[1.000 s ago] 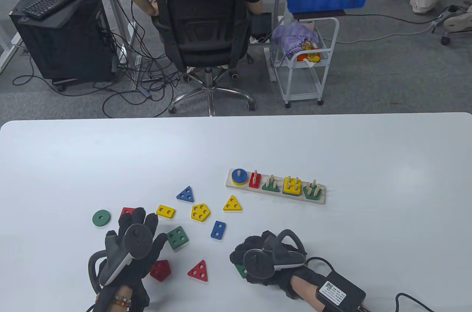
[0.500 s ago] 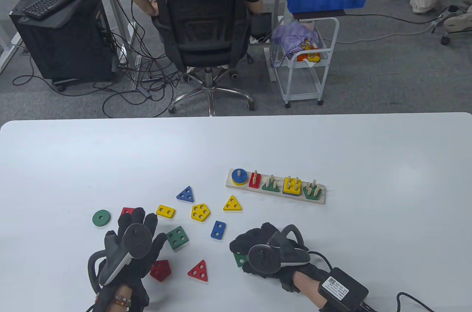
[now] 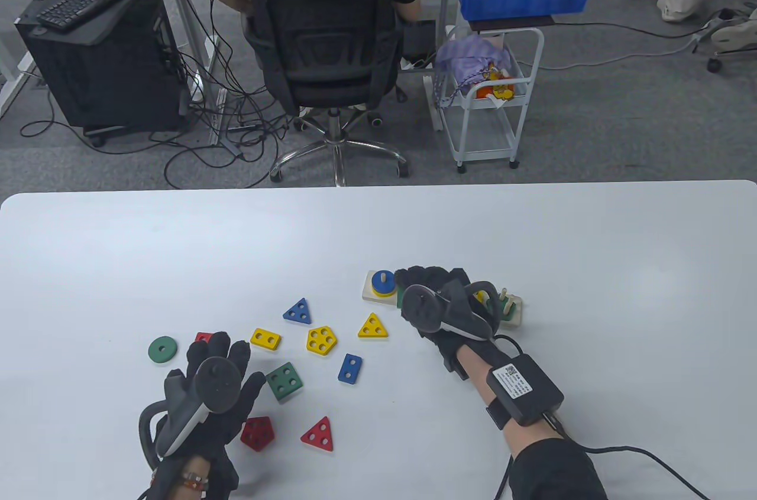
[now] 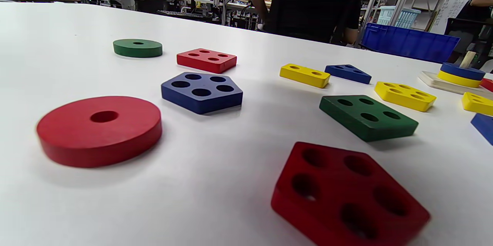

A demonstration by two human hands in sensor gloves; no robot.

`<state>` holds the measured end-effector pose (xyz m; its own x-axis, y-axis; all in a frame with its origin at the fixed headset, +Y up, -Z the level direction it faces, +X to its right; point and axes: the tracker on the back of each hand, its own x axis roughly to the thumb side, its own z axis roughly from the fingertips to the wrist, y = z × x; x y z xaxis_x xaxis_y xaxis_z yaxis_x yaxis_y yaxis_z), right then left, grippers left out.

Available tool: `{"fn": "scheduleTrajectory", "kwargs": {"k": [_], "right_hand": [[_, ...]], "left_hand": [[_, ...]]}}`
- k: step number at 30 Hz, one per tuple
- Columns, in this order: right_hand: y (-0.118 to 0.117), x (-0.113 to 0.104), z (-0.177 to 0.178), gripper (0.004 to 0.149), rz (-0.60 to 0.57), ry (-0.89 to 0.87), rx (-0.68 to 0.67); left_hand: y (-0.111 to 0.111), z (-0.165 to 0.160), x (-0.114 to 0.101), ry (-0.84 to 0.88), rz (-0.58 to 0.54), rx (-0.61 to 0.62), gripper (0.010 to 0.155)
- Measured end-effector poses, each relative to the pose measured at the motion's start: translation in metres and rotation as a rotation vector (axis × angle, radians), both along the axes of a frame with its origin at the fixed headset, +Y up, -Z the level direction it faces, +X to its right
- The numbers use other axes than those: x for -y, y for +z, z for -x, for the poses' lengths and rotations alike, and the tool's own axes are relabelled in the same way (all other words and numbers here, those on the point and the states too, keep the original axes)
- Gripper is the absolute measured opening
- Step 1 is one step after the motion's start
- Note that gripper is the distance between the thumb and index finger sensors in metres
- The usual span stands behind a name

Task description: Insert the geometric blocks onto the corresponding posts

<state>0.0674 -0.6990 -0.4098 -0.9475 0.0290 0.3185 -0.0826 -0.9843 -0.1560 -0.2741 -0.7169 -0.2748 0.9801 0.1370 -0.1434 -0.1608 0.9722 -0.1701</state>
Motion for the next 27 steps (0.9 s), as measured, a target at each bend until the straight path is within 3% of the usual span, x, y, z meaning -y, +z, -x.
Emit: {"fn": "scheduleTrajectory", "kwargs": {"k": [4,10,19,27], "right_hand": [[-0.021,0.010,0.005,0.062,0.008,0.044,0.079],[-0.031,0.022,0.005,0.062,0.042,0.017,0.114],[-0.032,0.034,0.002,0.067,0.084,0.025,0.122],[-0.006,0.027,0.014,0.067,0.014,0.039,0.002]], "left_hand": [[0.000,-0.002,0.001,-0.009,0.006,0.007,0.071],[-0.001,0.001,0.001,-0.001,0.008,-0.003,0.071],[-0.001,0.001,0.001,-0.004,0.016,-0.002,0.071],[-0.002,0.001,0.001,-0.001,0.020,0.000,0.071]]}}
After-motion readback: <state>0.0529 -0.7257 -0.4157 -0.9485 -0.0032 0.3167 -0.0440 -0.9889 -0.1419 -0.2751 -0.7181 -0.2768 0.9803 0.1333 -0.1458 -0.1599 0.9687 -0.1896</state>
